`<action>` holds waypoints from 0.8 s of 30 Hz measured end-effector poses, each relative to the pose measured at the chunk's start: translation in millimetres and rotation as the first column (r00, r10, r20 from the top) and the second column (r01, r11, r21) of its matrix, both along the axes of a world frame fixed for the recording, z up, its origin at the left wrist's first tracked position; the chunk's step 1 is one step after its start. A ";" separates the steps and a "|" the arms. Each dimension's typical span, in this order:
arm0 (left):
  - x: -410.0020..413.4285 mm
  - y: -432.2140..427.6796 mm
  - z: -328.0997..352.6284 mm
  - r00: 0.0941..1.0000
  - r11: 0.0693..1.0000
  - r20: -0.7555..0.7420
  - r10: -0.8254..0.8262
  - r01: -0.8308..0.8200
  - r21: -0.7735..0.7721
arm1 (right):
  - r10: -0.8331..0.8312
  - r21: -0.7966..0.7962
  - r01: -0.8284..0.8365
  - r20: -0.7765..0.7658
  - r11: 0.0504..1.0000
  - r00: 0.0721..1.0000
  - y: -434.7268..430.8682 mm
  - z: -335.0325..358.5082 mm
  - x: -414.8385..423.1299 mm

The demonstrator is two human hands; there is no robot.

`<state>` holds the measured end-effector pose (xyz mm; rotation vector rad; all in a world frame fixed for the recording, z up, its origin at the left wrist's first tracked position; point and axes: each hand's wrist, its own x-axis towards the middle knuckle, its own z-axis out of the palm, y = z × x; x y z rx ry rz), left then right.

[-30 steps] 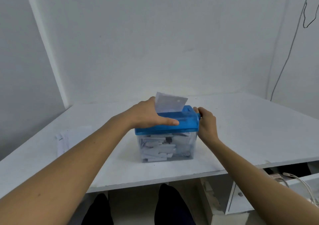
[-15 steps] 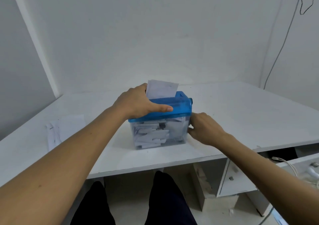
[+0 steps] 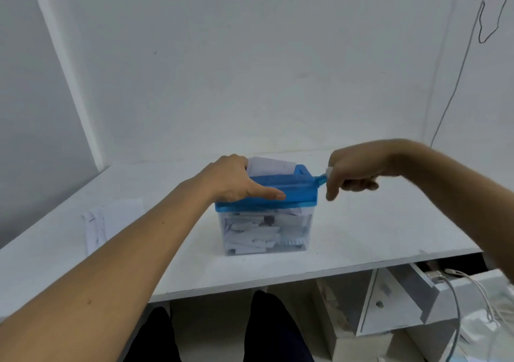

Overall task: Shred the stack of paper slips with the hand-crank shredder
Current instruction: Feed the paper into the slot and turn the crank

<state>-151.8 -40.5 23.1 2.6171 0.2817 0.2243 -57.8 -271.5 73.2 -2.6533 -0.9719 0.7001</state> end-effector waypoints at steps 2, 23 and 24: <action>-1.8 -0.5 -1.0 1.000 0.999 0.008 -0.015 0.016 -0.028 | -0.011 0.024 0.012 -0.016 1.000 1.000 0.3 18.5 2.7; -8.2 -3.1 -5.1 0.997 0.996 0.072 0.003 -0.010 0.092 | -0.515 0.755 0.343 -0.008 0.559 0.857 58.7 -110.5 54.9; -8.1 -3.1 -5.8 0.998 0.995 0.068 0.006 -0.012 0.099 | -0.495 0.731 0.342 -0.007 0.590 0.869 53.5 -116.0 49.3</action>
